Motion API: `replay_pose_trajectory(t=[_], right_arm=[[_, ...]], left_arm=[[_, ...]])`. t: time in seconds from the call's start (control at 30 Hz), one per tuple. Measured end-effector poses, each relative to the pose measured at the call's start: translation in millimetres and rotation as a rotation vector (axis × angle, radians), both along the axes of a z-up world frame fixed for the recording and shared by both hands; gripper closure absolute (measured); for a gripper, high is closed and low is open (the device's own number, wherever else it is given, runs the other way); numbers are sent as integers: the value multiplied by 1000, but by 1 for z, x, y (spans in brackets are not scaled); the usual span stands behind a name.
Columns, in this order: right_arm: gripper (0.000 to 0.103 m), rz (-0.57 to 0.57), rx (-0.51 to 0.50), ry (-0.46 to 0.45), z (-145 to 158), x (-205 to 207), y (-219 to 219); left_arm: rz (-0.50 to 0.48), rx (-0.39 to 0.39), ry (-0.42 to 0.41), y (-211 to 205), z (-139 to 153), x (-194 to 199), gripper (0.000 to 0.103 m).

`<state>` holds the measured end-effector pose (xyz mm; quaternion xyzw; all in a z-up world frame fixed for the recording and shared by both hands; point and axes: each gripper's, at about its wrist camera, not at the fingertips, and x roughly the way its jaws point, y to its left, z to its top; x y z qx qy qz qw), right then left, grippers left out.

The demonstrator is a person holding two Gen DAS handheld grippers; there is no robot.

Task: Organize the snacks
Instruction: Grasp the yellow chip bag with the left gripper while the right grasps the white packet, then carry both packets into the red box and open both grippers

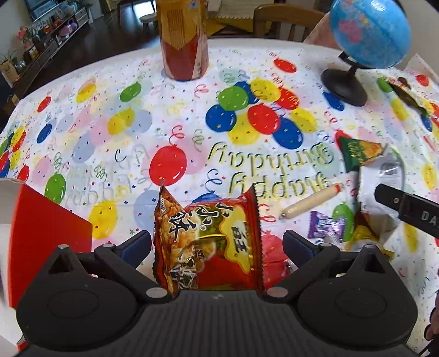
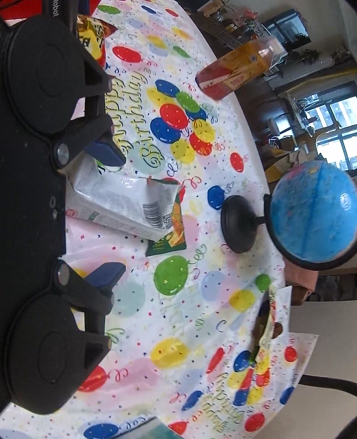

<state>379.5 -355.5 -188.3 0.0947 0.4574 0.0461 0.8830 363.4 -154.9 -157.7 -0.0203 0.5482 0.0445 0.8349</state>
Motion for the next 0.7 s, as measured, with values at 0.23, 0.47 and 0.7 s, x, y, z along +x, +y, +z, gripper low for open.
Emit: replay_pose_trajectory(t=[0.23,0.47,0.7], right_arm=[[55,4,46,27,-11,4,0],[78,2,76,12,-11,3,-1],[83,4,81,-7,-2,-2,-4]], left_arm=[[18,-26,27,6,-12,5,16],[29,-44,14,10,-11,4,38],[48,-49,-1,13,-2,-3,40]])
